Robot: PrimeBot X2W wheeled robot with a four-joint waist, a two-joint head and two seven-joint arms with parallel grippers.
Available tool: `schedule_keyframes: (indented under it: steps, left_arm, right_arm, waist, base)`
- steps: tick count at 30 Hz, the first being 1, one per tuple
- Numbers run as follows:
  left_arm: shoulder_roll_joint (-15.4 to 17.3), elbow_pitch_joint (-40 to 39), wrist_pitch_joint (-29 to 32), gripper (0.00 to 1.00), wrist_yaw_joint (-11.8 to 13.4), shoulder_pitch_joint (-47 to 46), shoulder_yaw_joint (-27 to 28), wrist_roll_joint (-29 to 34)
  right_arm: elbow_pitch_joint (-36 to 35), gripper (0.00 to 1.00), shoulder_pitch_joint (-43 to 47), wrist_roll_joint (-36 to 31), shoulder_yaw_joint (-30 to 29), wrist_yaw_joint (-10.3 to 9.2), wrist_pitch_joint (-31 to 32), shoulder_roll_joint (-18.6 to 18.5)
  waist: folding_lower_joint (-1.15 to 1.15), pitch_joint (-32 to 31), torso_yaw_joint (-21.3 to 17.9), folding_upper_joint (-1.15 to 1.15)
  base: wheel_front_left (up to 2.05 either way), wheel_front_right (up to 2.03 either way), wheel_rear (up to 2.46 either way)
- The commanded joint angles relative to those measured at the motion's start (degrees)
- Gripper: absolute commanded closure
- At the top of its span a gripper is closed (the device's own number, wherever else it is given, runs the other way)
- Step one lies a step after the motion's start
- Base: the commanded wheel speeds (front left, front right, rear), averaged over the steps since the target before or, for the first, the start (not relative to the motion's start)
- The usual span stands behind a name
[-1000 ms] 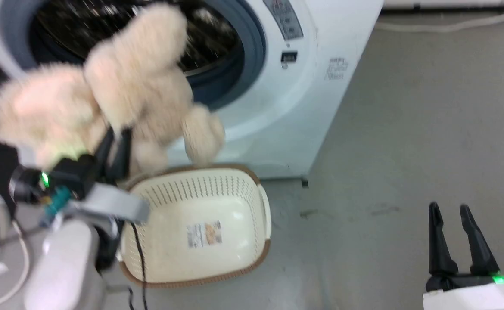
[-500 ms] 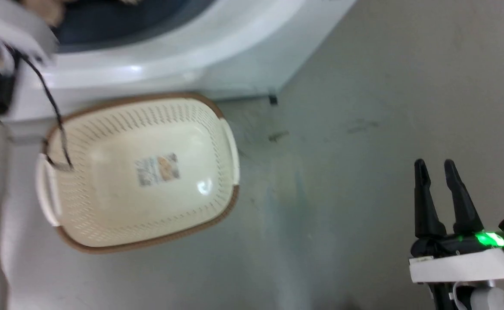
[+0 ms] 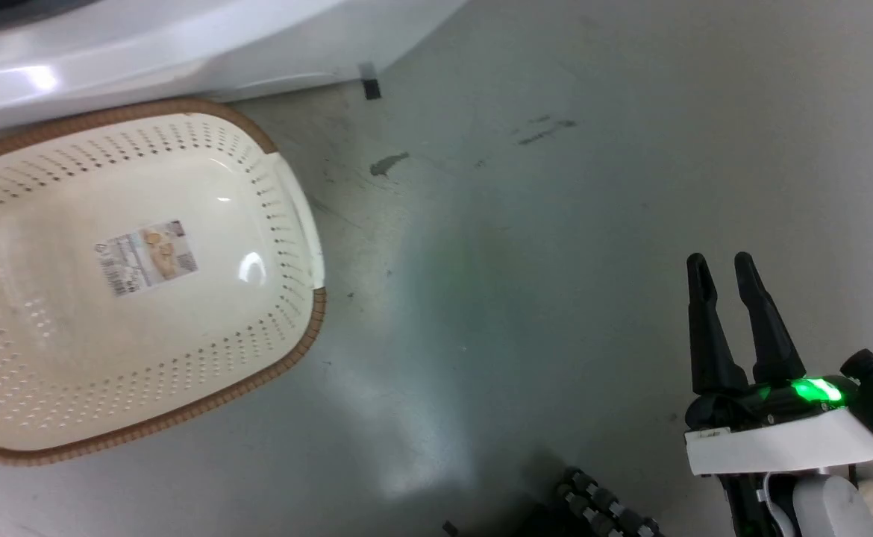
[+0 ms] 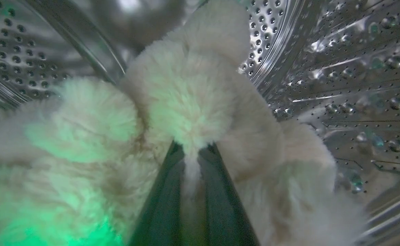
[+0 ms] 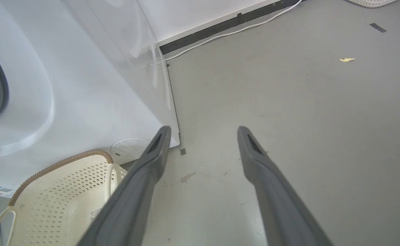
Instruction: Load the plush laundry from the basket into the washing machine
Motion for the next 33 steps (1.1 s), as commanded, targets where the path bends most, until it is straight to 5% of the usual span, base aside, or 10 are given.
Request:
schedule_keyframes:
  steps: [1,5,6,7,21,33]
  left_arm:
    - [0.2,1.84,-0.42,1.0,0.04,-2.04,-0.59,0.65]
    - [0.23,7.98,0.75,1.0,-0.04,-3.6,-2.18,1.25]
    - [0.31,8.98,0.44,0.88,-0.05,-3.84,-2.58,1.5]
    - [0.22,10.0,0.17,0.0,-0.05,-3.96,-2.73,1.45]
    - [-6.2,15.75,-13.19,0.0,0.03,7.08,-1.95,-4.5]
    - [-11.91,-7.75,-13.82,0.0,-0.27,42.43,0.53,-15.64]
  right_arm:
    - [0.19,0.0,-1.15,0.43,0.2,0.05,-0.24,-0.05]
    - [0.52,0.0,-1.59,1.11,0.43,0.05,-0.24,-0.05]
    - [0.57,0.0,-1.69,1.31,0.46,0.05,-0.24,-0.05]
    - [0.65,0.0,-1.79,1.47,0.41,0.05,-0.24,-0.05]
    - [2.26,0.0,-1.76,-1.2,-5.31,0.05,-0.24,-0.05]
    - [3.93,0.0,4.52,-8.11,-9.49,0.05,-0.24,-0.05]
  waist:
    - [-0.01,1.06,-1.03,0.0]
    - [-0.01,1.21,-1.06,0.0]
    - [-0.01,1.19,-1.0,0.0]
    - [-0.01,1.08,-0.91,0.0]
    - [-0.01,-11.71,5.79,0.0]
    - [-0.01,-32.5,16.3,0.0]
  base:
    - [0.0,0.0,0.0]
    - [0.0,0.0,0.0]
    - [0.0,0.0,0.0]
    - [0.0,0.0,0.0]
    - [0.0,0.0,0.0]
    - [0.0,0.0,0.0]
